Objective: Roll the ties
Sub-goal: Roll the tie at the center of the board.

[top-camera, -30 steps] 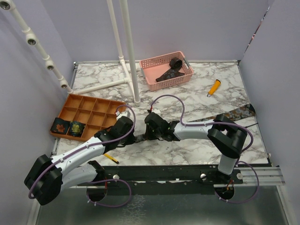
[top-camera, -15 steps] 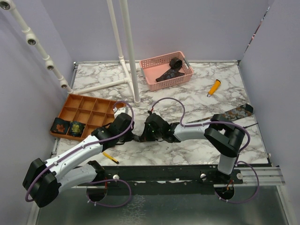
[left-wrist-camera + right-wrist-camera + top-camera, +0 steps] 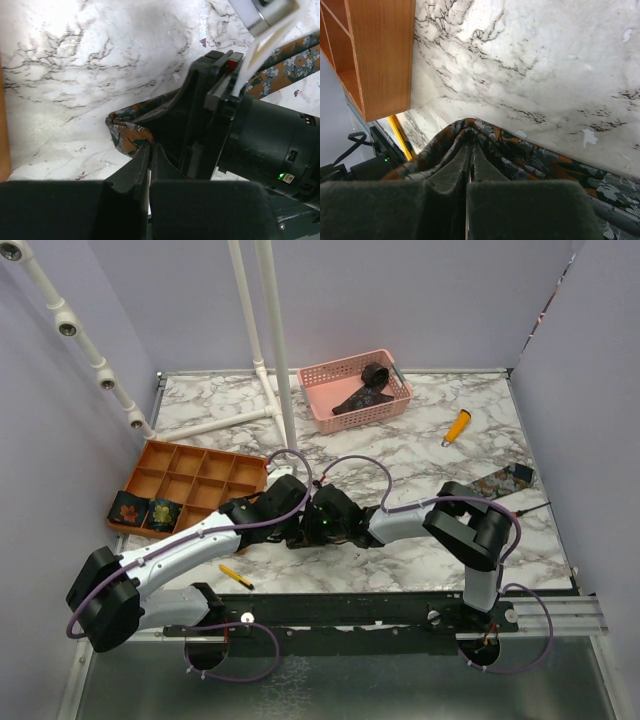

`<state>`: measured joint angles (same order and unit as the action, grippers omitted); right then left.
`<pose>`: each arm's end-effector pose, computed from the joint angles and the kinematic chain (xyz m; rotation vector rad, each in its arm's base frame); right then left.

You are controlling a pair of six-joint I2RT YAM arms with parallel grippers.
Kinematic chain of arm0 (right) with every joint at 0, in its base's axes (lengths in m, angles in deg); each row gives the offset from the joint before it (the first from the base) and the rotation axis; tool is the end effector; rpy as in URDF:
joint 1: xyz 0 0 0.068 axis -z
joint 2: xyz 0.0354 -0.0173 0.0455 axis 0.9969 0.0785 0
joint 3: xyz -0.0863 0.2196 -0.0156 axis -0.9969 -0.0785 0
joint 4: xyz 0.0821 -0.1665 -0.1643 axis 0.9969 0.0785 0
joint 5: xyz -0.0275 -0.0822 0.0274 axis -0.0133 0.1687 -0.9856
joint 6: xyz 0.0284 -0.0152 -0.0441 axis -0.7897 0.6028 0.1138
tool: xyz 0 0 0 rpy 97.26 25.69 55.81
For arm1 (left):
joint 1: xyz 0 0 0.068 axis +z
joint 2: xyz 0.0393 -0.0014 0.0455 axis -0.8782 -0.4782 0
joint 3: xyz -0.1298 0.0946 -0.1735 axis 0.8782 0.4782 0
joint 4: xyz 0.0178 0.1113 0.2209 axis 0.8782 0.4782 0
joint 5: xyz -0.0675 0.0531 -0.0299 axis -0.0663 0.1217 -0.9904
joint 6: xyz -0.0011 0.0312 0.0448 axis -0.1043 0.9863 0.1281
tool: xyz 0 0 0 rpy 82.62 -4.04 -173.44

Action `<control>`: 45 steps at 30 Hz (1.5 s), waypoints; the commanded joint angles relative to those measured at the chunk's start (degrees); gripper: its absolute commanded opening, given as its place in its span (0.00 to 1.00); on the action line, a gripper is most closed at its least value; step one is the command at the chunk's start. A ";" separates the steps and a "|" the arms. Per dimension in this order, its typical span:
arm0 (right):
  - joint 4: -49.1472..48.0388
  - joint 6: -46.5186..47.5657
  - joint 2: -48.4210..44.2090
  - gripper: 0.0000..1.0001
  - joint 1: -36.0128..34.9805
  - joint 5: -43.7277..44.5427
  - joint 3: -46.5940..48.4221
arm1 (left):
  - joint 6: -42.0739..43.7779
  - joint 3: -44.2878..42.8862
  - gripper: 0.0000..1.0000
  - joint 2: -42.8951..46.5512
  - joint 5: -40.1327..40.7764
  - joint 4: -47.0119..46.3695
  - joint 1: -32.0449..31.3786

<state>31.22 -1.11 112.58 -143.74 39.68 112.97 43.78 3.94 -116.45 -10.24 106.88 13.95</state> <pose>0.1795 0.3000 0.0930 -0.0891 2.5801 1.1043 0.1596 -0.1626 0.1958 -0.0336 2.5485 -0.3905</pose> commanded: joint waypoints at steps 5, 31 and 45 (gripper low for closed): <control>6.80 1.90 4.03 0.00 -0.76 -0.91 -7.31 | -2.12 -0.33 0.00 -5.19 0.49 -10.20 -5.45; 13.94 2.45 -12.74 0.03 -0.81 12.13 -10.60 | -2.71 5.21 0.00 -2.39 2.75 -11.74 -5.60; 23.61 6.15 -24.17 0.18 1.20 21.08 -11.02 | -1.64 3.18 0.00 -4.17 3.59 -9.77 -5.82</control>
<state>49.28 2.17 90.60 -143.93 55.63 102.31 41.51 8.60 -119.91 -8.73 95.93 8.18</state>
